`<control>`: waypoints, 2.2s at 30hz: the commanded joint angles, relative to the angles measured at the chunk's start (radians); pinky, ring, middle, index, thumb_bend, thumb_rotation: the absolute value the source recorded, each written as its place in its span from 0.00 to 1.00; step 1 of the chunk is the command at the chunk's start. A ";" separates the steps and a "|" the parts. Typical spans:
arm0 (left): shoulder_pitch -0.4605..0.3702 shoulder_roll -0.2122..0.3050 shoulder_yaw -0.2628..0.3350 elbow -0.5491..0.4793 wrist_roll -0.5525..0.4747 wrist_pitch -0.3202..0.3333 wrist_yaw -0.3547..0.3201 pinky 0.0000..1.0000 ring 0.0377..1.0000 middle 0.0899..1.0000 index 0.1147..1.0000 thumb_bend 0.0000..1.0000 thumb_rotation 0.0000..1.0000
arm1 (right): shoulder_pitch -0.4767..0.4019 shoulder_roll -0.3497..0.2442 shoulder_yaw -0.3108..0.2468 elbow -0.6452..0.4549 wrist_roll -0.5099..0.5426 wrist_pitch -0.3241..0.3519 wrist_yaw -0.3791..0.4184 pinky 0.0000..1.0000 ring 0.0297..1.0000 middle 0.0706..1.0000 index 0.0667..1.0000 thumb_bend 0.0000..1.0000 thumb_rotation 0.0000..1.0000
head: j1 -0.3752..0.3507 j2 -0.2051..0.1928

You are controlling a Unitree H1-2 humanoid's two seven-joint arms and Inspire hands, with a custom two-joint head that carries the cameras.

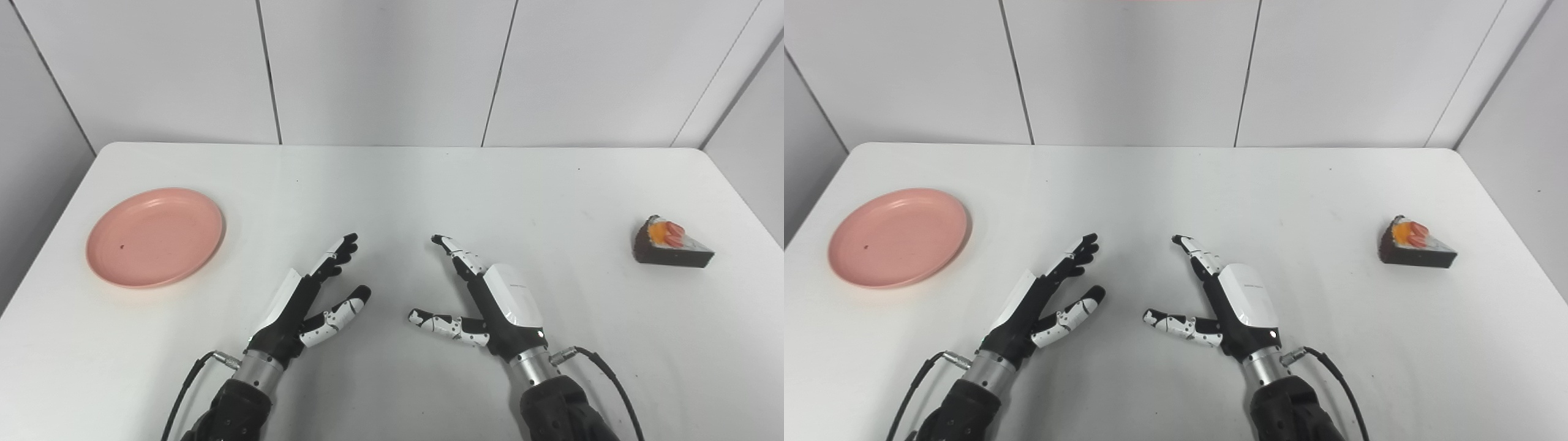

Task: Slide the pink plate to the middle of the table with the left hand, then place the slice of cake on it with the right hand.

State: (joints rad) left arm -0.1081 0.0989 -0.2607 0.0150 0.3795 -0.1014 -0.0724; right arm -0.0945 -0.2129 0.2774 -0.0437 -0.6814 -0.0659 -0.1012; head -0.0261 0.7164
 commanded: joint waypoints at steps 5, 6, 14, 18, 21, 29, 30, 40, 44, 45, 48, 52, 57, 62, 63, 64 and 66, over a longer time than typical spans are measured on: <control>-0.001 -0.023 0.021 -0.004 -0.045 -0.031 0.014 0.85 0.88 0.90 0.91 0.48 0.98 | 0.017 0.021 -0.034 0.017 0.091 -0.069 -0.025 0.77 0.87 0.90 0.89 0.48 0.99 | 0.009 0.002; 0.000 -0.028 0.024 0.000 -0.059 -0.033 0.013 0.85 0.88 0.91 0.92 0.49 0.99 | 0.017 0.025 -0.039 0.018 0.105 -0.077 -0.027 0.77 0.86 0.89 0.89 0.46 0.99 | 0.015 0.001; -0.001 -0.068 0.028 0.025 -0.090 -0.006 0.014 0.86 0.90 0.92 0.94 0.54 1.00 | 0.024 0.015 -0.068 0.026 0.177 -0.110 -0.009 0.78 0.87 0.88 0.88 0.42 1.00 | 0.159 -0.042; -0.004 -0.092 0.016 0.059 -0.065 -0.022 0.035 0.87 0.90 0.92 0.94 0.52 1.00 | 0.036 -0.001 -0.085 0.017 0.203 -0.107 0.001 0.79 0.87 0.88 0.88 0.40 1.00 | 0.247 -0.078; -0.010 -0.110 0.008 0.090 -0.052 -0.037 0.051 0.88 0.91 0.93 0.94 0.50 1.00 | 0.037 -0.015 -0.095 0.042 0.223 -0.133 -0.003 0.79 0.87 0.88 0.88 0.39 1.00 | 0.332 -0.120; -0.048 -0.155 -0.004 0.227 -0.029 -0.107 0.106 0.89 0.92 0.92 0.94 0.39 1.00 | 0.021 -0.045 -0.136 0.192 0.301 -0.271 -0.017 0.82 0.86 0.87 0.88 0.37 1.00 | 0.478 -0.207; -0.053 -0.160 -0.004 0.244 -0.027 -0.118 0.113 0.89 0.92 0.92 0.93 0.37 1.00 | 0.018 -0.049 -0.141 0.215 0.312 -0.291 -0.017 0.83 0.87 0.87 0.88 0.37 1.00 | 0.489 -0.213; -0.078 -0.185 -0.005 0.320 -0.019 -0.147 0.136 0.90 0.93 0.93 0.94 0.37 1.00 | 0.005 -0.066 -0.160 0.284 0.330 -0.339 -0.006 0.87 0.89 0.89 0.90 0.32 1.00 | 0.524 -0.245; -0.081 -0.185 -0.004 0.328 -0.020 -0.152 0.137 0.91 0.93 0.93 0.94 0.37 1.00 | 0.004 -0.068 -0.161 0.286 0.342 -0.334 0.003 0.88 0.89 0.89 0.90 0.30 1.00 | 0.525 -0.245; -0.081 -0.186 -0.004 0.328 -0.020 -0.152 0.138 0.91 0.93 0.93 0.93 0.37 1.00 | 0.003 -0.069 -0.161 0.288 0.344 -0.337 0.003 0.87 0.89 0.89 0.90 0.30 1.00 | 0.525 -0.245; -0.079 -0.189 -0.002 0.325 -0.024 -0.146 0.136 0.91 0.93 0.93 0.93 0.36 1.00 | 0.003 -0.070 -0.161 0.293 0.351 -0.344 0.004 0.87 0.89 0.89 0.90 0.30 1.00 | 0.524 -0.245; -0.076 -0.199 0.011 0.316 -0.052 -0.132 0.126 0.91 0.94 0.93 0.94 0.37 1.00 | 0.002 -0.075 -0.160 0.291 0.345 -0.335 0.006 0.87 0.89 0.89 0.90 0.29 1.00 | 0.524 -0.240; -0.070 -0.215 0.029 0.287 -0.086 -0.105 0.118 0.92 0.94 0.93 0.95 0.39 1.00 | 0.004 -0.076 -0.163 0.285 0.343 -0.325 0.008 0.86 0.89 0.89 0.90 0.32 1.00 | 0.522 -0.232; -0.076 -0.226 0.049 0.239 -0.127 -0.091 0.107 0.93 0.93 0.94 0.94 0.41 1.00 | -0.002 -0.073 -0.166 0.297 0.352 -0.325 0.011 0.86 0.88 0.88 0.89 0.33 1.00 | 0.519 -0.228; -0.077 -0.229 0.052 0.224 -0.133 -0.083 0.105 0.93 0.93 0.94 0.94 0.42 1.00 | -0.004 -0.073 -0.166 0.302 0.354 -0.326 0.012 0.85 0.88 0.88 0.89 0.34 1.00 | 0.518 -0.228; -0.078 -0.232 0.054 0.204 -0.136 -0.074 0.106 0.93 0.93 0.94 0.94 0.42 1.00 | -0.006 -0.073 -0.167 0.305 0.355 -0.325 0.013 0.85 0.88 0.88 0.89 0.34 1.00 | 0.517 -0.228; -0.080 -0.242 0.061 0.151 -0.152 -0.044 0.103 0.92 0.93 0.94 0.94 0.45 1.00 | -0.010 -0.073 -0.168 0.311 0.357 -0.321 0.017 0.85 0.88 0.88 0.89 0.35 1.00 | 0.516 -0.228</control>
State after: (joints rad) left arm -0.1972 -0.1256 -0.2024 0.2027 0.2449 -0.1635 0.0314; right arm -0.1742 -0.2824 0.1083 0.1680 -0.3210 -0.3610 -0.0798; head 0.4893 0.4878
